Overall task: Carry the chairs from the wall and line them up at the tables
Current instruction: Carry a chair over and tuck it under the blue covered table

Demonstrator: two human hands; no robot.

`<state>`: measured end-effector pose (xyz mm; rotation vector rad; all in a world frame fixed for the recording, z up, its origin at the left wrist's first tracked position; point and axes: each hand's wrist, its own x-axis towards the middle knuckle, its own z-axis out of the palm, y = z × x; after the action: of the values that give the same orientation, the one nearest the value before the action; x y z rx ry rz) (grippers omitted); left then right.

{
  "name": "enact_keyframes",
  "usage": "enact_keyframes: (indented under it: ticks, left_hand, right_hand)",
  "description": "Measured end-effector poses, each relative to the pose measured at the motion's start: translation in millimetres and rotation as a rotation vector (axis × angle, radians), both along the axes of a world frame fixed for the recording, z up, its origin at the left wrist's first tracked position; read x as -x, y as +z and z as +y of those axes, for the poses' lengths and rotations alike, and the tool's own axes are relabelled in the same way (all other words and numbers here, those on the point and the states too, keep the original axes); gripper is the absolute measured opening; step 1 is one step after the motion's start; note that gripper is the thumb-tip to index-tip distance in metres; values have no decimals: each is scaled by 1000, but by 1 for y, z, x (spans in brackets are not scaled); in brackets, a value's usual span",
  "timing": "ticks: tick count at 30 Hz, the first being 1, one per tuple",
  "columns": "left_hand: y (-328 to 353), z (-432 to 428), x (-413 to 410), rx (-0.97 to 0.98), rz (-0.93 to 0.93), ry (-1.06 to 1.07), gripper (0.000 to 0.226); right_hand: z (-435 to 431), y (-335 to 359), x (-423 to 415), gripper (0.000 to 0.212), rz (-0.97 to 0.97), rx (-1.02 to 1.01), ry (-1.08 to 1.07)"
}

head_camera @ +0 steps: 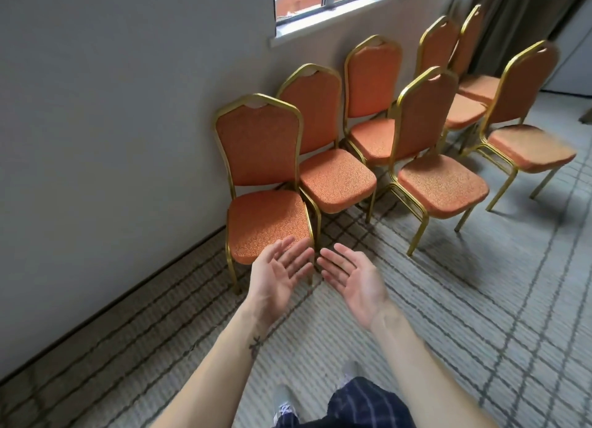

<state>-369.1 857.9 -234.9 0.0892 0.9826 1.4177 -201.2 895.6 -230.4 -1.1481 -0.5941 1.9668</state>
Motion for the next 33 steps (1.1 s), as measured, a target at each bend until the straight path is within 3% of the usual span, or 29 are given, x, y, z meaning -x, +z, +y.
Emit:
enact_keyframes:
  ticks: [10,17,33]
  left_hand:
    - [-17,172,37,53,15,117,39]
    - [-13,303,84,63,12,235,42]
    - [-38,524,234,58,-59,290,43]
  right_hand:
    - [204,-21,49,42,15,-17,64]
    - [356,-22,109,37,8,-38,242]
    - [558,-28,277,36,-76,-37,289]
